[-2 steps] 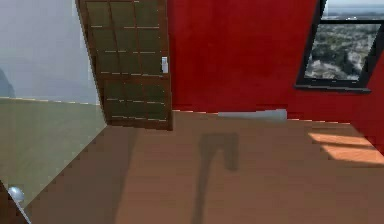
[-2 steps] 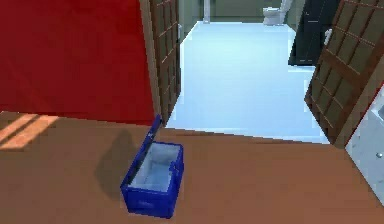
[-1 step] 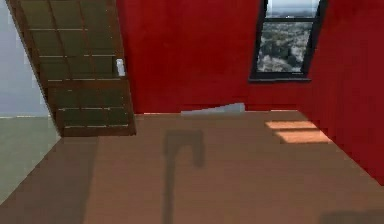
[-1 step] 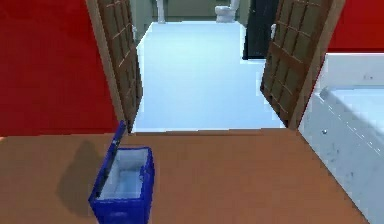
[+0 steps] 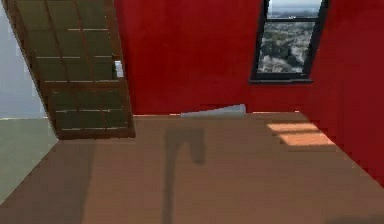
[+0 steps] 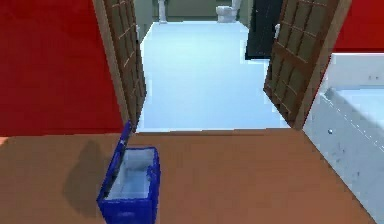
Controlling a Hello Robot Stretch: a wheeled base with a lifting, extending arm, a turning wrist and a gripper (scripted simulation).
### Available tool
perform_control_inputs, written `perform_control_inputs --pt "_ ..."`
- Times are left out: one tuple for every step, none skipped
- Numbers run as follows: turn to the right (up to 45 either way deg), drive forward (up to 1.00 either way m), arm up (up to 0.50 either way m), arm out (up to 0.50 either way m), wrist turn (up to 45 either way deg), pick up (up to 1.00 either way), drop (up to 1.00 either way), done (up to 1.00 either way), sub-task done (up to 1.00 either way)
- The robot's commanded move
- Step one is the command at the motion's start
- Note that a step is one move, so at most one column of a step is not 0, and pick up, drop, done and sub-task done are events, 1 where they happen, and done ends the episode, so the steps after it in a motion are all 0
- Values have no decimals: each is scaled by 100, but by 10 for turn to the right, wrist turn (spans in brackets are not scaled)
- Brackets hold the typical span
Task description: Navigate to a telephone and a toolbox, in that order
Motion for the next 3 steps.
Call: perform_control_inputs --pt "0 75 0 0 0 0 0 0 0" --pt "-450 0 0 0 0 0 0 0 0" --pt "-120 0 0 0 0 0 0 0 0"
